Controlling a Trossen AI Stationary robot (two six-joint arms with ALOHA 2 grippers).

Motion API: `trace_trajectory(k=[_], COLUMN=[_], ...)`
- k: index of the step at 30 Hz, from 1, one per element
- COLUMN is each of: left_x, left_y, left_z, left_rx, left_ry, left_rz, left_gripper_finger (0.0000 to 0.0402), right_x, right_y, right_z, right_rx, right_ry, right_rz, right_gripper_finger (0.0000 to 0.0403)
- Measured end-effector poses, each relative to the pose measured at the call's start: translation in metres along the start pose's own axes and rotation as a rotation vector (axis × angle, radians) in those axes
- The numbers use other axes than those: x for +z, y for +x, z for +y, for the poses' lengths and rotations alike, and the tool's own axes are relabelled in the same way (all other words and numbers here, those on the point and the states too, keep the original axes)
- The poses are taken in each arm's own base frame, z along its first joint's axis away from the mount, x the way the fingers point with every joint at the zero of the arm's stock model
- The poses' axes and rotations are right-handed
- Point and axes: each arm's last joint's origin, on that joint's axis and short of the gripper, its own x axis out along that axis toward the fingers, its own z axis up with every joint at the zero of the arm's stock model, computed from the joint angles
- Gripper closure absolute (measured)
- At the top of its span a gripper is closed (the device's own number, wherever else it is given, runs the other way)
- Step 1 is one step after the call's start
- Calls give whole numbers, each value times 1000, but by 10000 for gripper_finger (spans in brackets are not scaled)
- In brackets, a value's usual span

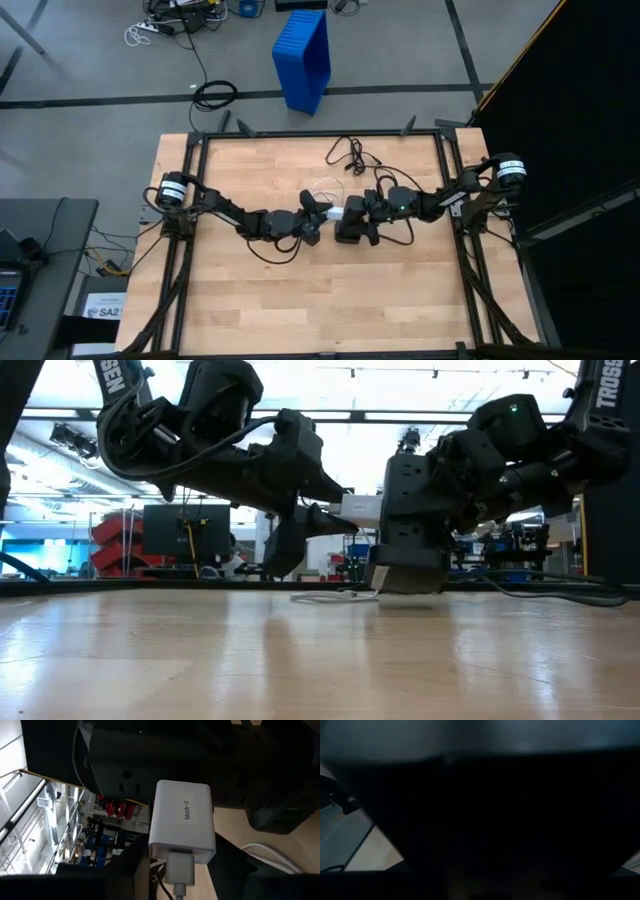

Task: Insert USB
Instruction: Insert the white charger adapter into the black outlet extension

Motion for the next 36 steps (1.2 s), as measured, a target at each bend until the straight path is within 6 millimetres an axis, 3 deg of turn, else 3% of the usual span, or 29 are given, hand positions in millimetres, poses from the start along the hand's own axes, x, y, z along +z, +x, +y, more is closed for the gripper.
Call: trace_trajectory(k=[14, 20, 23, 28, 33, 36], left_x=[4, 9, 14, 21, 7, -6], left_y=[0, -3, -8, -24, -53, -70], left_z=[-2, 6, 9, 28, 49, 58], left_rx=[-65, 43, 48, 118, 159, 126], left_ry=[-50, -99, -105, -142, -298, -473], left_rz=[-102, -18, -34, -3, -21, -130], left_gripper_finger=[258, 176, 164, 176, 187, 189], right_x=[-3, 8, 10, 22, 33, 40], right_y=[-1, 0, -2, -10, -24, -28], right_z=[-2, -7, -11, -9, -7, 0], right_rx=[64, 31, 38, 57, -33, -40], right_ry=[-14, -61, -70, -121, -203, -315], right_rz=[62, -5, 4, 8, 118, 190], right_gripper_finger=[171, 172, 172, 172, 172, 172])
